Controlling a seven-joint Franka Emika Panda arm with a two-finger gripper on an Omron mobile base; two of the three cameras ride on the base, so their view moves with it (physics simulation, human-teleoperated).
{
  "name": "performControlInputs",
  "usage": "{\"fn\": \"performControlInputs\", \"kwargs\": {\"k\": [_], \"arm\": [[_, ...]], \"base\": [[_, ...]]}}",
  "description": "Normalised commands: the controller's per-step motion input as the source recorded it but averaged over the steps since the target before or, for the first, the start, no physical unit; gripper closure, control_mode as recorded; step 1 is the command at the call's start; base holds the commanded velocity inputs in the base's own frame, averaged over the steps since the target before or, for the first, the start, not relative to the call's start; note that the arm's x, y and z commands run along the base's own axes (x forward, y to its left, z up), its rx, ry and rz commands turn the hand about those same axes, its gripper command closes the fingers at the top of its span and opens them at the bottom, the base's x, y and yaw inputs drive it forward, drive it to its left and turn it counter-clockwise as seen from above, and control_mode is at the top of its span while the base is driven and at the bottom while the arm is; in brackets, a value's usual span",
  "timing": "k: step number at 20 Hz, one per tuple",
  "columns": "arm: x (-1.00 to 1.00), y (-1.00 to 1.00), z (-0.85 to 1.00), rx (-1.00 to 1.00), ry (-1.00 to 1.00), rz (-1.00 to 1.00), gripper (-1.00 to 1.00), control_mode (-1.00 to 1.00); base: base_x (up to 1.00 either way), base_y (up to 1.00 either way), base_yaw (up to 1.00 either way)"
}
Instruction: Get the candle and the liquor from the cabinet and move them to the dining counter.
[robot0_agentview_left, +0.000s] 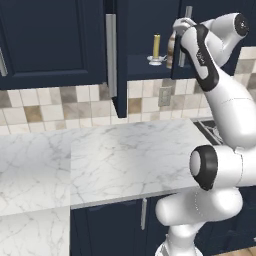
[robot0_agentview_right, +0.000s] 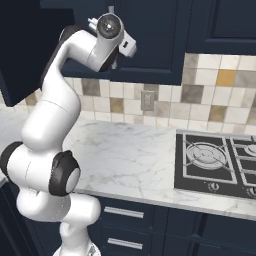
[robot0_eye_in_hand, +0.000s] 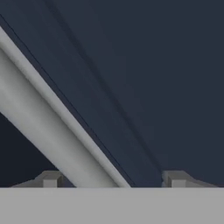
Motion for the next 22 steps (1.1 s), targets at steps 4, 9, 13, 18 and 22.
{"fn": "performControlInputs", "kwargs": {"k": [4, 9, 13, 18, 22], "arm": [[0.15, 0.00, -0.37, 0.00, -0.26, 0.01, 1.00, -1.00], [0.35, 0.00, -0.26, 0.11, -0.14, 0.00, 1.00, -1.00], [0.19, -0.01, -0.14, 0.20, -0.01, 0.00, 1.00, -1.00], [-0.19, -0.05, -0.03, 0.22, 0.06, 0.00, 1.00, -1.00], [-0.42, -0.07, 0.00, 0.25, 0.08, 0.00, 1.00, -1.00]], "base": [[0.00, 0.00, 0.00], [0.00, 0.00, 0.00], [0.00, 0.00, 0.00], [0.00, 0.00, 0.00], [0.00, 0.00, 0.00]]}}
